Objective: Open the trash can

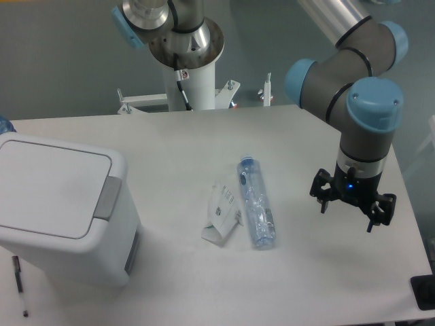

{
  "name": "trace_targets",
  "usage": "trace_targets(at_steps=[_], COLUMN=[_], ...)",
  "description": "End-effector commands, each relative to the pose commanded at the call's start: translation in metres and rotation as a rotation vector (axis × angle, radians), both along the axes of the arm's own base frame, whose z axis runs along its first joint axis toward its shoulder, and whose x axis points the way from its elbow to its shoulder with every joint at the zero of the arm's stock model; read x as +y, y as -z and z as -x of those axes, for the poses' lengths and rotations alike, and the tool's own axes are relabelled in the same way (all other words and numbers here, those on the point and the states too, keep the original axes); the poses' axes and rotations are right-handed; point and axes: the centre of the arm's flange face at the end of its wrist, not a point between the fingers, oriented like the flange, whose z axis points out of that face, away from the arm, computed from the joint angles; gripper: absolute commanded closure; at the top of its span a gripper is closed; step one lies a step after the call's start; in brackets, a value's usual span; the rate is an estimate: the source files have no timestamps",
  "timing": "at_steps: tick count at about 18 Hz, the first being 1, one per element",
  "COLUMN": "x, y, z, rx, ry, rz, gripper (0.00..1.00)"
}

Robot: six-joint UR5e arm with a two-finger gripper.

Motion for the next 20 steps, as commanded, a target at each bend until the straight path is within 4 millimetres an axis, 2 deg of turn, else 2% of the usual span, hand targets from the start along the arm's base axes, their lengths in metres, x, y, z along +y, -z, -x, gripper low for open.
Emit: trace_targets(at_steps=[5,9,12,17,20], x=[0.013,0.033,0.039,0.079,0.106], y=[-0.021,-0.052,-0.064,-0.085,-0.100], z=[-0.008,-0.030,-0.050,-0.105,-0.147], rx=[-0.064,-0.106,-0.180,-0.217,-0.262], ry=[-0.068,-0.085,-0.051,-0.026,-0.004], rz=[-0.152,-0.262,-0.357,-0.380,-0.412], gripper=[0.00,0.00,0.00,0.00,0.00])
